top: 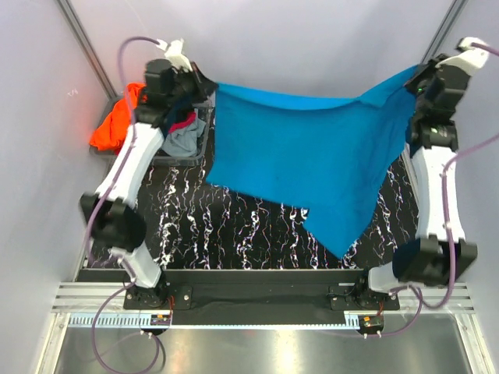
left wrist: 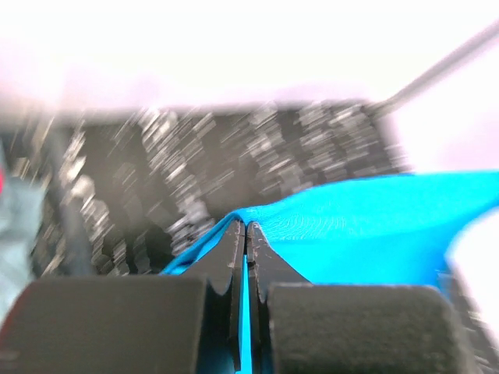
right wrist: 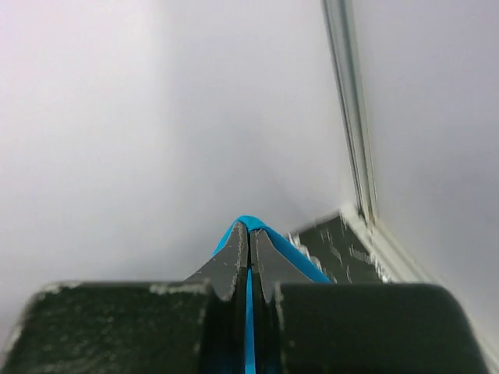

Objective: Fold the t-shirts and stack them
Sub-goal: Fold the tshirt

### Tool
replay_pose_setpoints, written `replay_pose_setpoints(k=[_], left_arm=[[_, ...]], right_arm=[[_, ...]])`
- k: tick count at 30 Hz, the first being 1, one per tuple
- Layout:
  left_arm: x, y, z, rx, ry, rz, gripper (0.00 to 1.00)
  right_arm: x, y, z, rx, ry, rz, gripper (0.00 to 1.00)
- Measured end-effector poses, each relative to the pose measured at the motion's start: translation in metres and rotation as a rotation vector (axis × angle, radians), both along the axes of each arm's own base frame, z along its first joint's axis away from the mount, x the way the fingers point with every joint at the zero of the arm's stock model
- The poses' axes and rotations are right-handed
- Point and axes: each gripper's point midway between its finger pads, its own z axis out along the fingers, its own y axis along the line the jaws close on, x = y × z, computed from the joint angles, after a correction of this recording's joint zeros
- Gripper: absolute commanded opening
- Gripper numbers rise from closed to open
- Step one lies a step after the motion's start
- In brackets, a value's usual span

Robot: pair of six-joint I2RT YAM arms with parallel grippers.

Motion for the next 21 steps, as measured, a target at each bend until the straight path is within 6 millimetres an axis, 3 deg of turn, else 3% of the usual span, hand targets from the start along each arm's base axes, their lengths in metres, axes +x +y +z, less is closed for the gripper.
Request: replay_pose_setpoints(k=[5,10,13,16,21], left_arm=[[-0.106,-0.001,0.154,-0.082,-0.319,-0.093,0.00],[-0.209,0.022,0.249,-0.107,-0.575,-0.104,0.00],[-0.255,0.032,0.287,-0.125,-0.682,-0.106,0.00],[-0.289,0.039,0.313,-0.142,-0.761,-0.106,0.00],[-0.312,0.044,0.331,-0.148,-0.808,-0.103,0.00]], right_arm=[[-0.085,0.008,0.116,-0.069,-0.251,-0.032,0.00],[-0.182,0.021,0.196,-0.122,-0.486,-0.052,0.00],[-0.227,0.027,0.222,-0.141,-0.584,-0.062,0.00],[-0.270,0.033,0.244,-0.157,-0.673,-0.077,0.00],[-0.314,0.040,0.279,-0.195,-0.785,-0.088,0.00]])
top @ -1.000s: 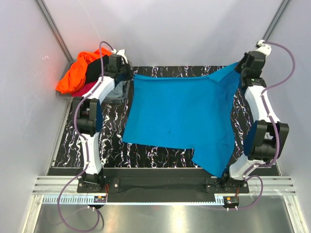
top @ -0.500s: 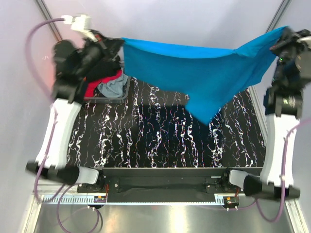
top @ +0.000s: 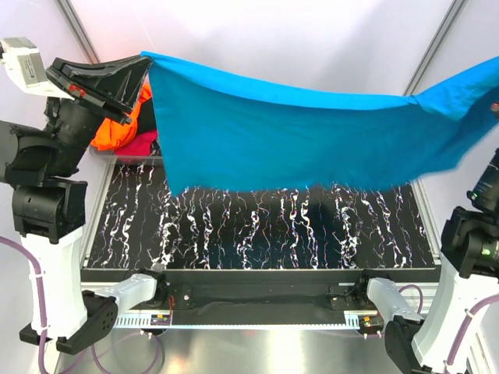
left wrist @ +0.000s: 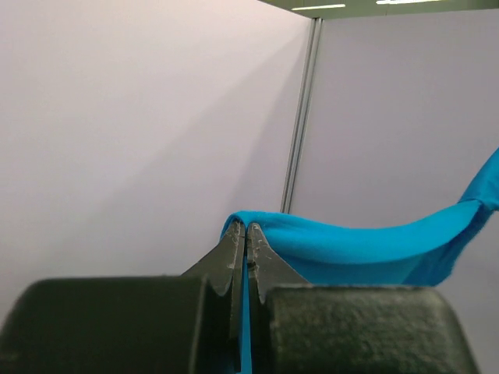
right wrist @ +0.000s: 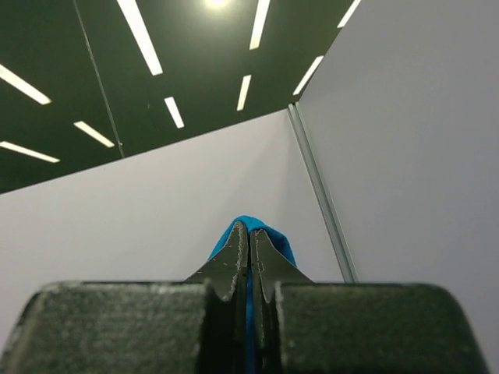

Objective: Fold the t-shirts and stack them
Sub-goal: Fold the tshirt

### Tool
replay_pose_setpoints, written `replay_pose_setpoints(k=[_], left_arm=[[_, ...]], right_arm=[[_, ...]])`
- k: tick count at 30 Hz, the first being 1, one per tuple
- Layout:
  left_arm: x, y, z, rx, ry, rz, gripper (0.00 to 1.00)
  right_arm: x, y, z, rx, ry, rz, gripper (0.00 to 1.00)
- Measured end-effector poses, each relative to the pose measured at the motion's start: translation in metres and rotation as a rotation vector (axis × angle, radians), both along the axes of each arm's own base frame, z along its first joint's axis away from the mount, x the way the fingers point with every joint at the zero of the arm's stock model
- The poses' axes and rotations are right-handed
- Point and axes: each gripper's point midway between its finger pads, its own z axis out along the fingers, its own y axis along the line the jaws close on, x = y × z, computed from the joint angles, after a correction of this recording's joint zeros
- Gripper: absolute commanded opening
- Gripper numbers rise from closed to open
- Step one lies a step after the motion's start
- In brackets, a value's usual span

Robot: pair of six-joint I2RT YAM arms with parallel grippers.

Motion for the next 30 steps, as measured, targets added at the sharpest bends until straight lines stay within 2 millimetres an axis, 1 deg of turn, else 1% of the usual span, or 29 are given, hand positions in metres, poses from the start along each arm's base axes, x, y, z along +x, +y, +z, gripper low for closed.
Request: replay_pose_setpoints(k=[2,3,5,6,7,9,11,12,13,15,16,17,18,19,20,21,22,23,24,25,26,28,30], left_arm=[[0.001,0.001,0.003,0.004,0.002,0.010,0.00],[0.006,0.002,0.004,0.011,0.006,0.025,0.00],[0.017,0.003,0.006,0.017,0.007,0.050,0.00],[0.027,0.003,0.005,0.023,0.017,0.066,0.00],[0.038,0.003,0.001,0.029,0.031,0.079,0.00],[0.067,0.000,-0.014,0.045,0.081,0.100,0.00],[0.106,-0.007,-0.045,0.074,0.166,0.114,0.00],[0.128,-0.011,-0.065,0.092,0.217,0.118,0.00],[0.149,-0.015,-0.089,0.111,0.275,0.123,0.00],[0.197,-0.024,-0.147,0.154,0.401,0.129,0.00],[0.214,-0.028,-0.175,0.172,0.458,0.131,0.00],[0.236,-0.032,-0.212,0.197,0.532,0.130,0.00],[0.256,-0.036,-0.251,0.221,0.602,0.129,0.00],[0.273,-0.040,-0.289,0.242,0.669,0.128,0.00],[0.294,-0.044,-0.338,0.269,0.755,0.123,0.00],[0.303,-0.046,-0.359,0.279,0.789,0.122,0.00],[0.316,-0.049,-0.392,0.293,0.839,0.120,0.00],[0.329,-0.052,-0.424,0.306,0.888,0.117,0.00],[0.341,-0.054,-0.455,0.320,0.939,0.114,0.00],[0.353,-0.058,-0.479,0.327,0.969,0.110,0.00],[0.365,-0.060,-0.500,0.332,0.992,0.109,0.00],[0.384,-0.064,-0.535,0.338,1.028,0.108,0.00],[0.396,-0.066,-0.555,0.340,1.044,0.108,0.00]], right_arm=[[-0.009,0.001,0.007,-0.015,-0.020,-0.012,0.00],[-0.012,0.001,0.010,-0.022,-0.025,-0.020,0.00],[-0.011,0.001,0.012,-0.033,-0.027,-0.030,0.00],[-0.008,0.000,0.012,-0.038,-0.024,-0.032,0.00],[0.000,0.000,0.011,-0.045,-0.013,-0.030,0.00],[0.024,-0.002,0.003,-0.053,0.026,-0.024,0.00],[0.061,-0.005,-0.016,-0.056,0.092,-0.014,0.00],[0.090,-0.009,-0.034,-0.054,0.152,-0.005,0.00],[0.114,-0.012,-0.051,-0.049,0.204,-0.001,0.00],[0.173,-0.020,-0.101,-0.035,0.340,0.015,0.00],[0.200,-0.023,-0.129,-0.028,0.407,0.024,0.00],[0.230,-0.028,-0.163,-0.015,0.486,0.030,0.00],[0.258,-0.032,-0.202,0.000,0.571,0.036,0.00],[0.278,-0.036,-0.237,0.011,0.647,0.041,0.00],[0.298,-0.039,-0.277,0.024,0.731,0.045,0.00],[0.314,-0.042,-0.316,0.038,0.814,0.049,0.00],[0.329,-0.045,-0.355,0.048,0.893,0.052,0.00],[0.341,-0.046,-0.385,0.056,0.956,0.057,0.00],[0.351,-0.047,-0.411,0.058,1.008,0.065,0.00],[0.359,-0.047,-0.435,0.060,1.054,0.075,0.00],[0.366,-0.047,-0.449,0.060,1.078,0.081,0.00],[0.381,-0.047,-0.480,0.059,1.131,0.100,0.00],[0.395,-0.049,-0.500,0.060,1.162,0.108,0.00]])
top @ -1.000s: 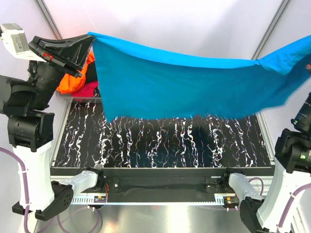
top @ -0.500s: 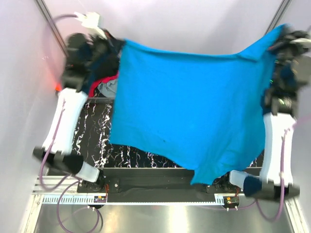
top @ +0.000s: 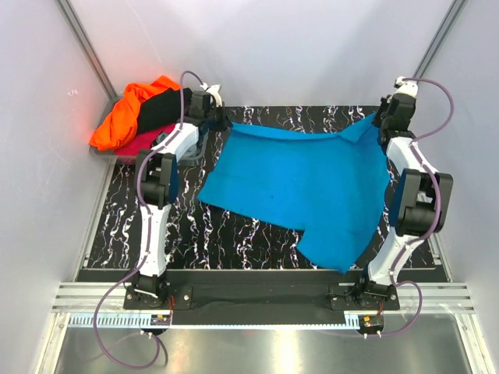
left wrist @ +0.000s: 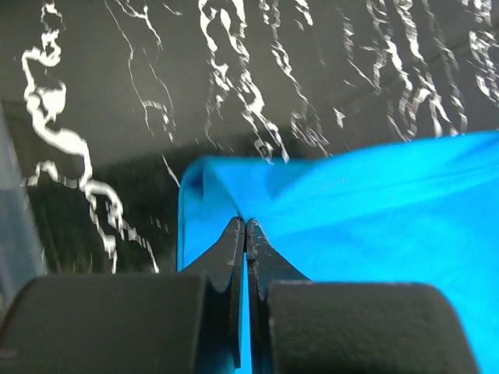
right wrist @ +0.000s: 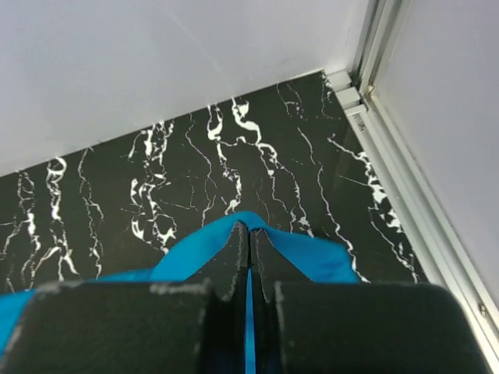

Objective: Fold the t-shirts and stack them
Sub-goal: Fold the tshirt

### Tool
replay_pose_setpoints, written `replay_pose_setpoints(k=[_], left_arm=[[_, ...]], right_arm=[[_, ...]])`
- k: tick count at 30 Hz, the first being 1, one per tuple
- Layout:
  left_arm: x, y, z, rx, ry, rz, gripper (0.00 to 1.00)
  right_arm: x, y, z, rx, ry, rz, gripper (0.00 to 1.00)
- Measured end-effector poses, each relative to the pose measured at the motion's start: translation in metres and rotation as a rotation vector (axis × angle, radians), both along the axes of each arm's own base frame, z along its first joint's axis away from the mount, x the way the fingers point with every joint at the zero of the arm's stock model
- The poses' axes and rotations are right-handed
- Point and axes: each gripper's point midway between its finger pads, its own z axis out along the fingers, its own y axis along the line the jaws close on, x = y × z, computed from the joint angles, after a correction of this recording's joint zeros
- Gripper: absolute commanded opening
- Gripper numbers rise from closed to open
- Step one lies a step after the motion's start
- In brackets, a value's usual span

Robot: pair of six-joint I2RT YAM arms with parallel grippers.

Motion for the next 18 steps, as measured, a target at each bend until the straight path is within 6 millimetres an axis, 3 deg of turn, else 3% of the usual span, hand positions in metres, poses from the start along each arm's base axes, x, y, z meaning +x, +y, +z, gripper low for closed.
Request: replay_pose_setpoints(k=[3,11,14,18], left_arm=[[0.010,0.000,-0.012,-0.002,0.002,0.006,0.00],[0.028,0.015,0.007,-0.051,-0.057,0.053,0.00],[0.030,0.022,0.008,-0.064,-0.054,0.069,0.00],[0.032,0.026,0.009,-0.084,-0.043,0.088,0.00]], right_arm=[[0.015,-0.001,-0.016,0.008,0.020,0.014,0.00],[0.022,0.004,-0.017,0.046,0.017,0.031,0.00],[0.013,0.007,-0.019,0.088,0.035,0.018,0.00],[-0.019,0.015,-0.015,0.176,0.069,-0.018,0.00]])
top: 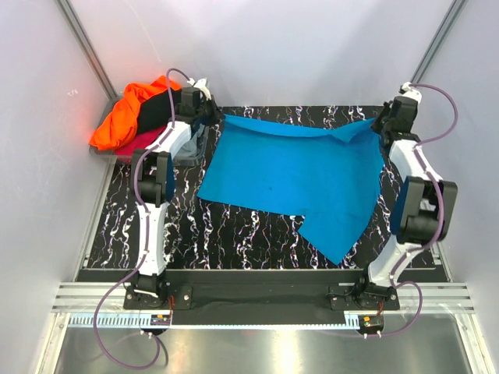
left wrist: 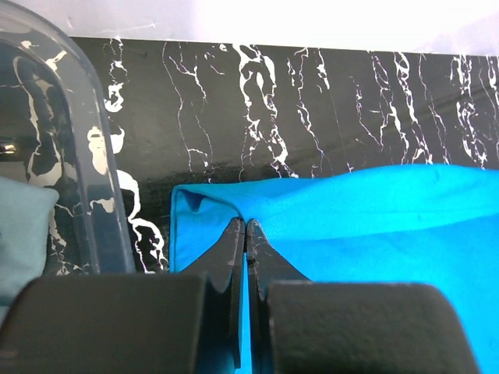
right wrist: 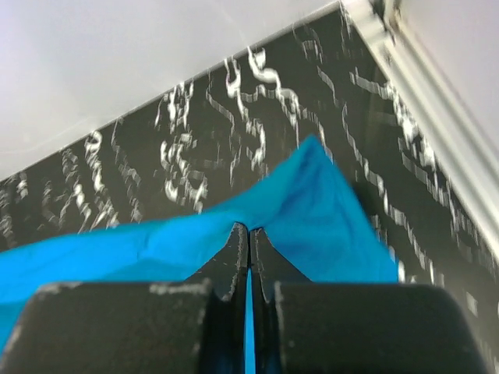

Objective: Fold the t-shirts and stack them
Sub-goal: Fold the tshirt

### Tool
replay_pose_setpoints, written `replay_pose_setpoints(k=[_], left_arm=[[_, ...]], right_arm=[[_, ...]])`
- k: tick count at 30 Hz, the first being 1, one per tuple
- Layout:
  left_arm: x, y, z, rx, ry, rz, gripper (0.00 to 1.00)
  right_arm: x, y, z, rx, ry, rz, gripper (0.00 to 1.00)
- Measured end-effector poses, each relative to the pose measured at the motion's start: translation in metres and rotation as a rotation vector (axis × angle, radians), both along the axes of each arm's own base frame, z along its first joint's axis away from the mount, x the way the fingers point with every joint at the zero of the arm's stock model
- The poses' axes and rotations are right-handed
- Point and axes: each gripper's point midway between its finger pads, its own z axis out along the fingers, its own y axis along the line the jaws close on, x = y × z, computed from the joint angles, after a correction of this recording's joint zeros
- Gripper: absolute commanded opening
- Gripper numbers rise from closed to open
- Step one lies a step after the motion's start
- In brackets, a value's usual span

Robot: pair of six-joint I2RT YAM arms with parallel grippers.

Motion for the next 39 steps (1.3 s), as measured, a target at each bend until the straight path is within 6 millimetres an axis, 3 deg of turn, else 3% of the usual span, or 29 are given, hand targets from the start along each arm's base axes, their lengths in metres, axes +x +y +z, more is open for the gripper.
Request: replay_pose_setpoints(k=[6,10,19,39], left_arm=[[0.000,0.003,-0.003,-0.025,0.011,0.017,0.00],[-0.002,0.005,-0.010,-0.036,0.027,0.023,0.00],[-0.012,0.008,-0.020,-0.045,0.066,0.021,0.00],[-0.037,0.006,-0.030,-0.035,0.132,-0.009,0.00]], right_arm=[[-0.059,0.011,0.024,0.115,-0.001,-0.077,0.00],[-0.075,0.015,0.030,0.164,0.006,-0.103,0.00],[-0.121,0.027,-0.027,0.274,0.176,-0.168,0.00],[-0.148,0.033,-0.052,0.315,0.263,-0.203,0.00]])
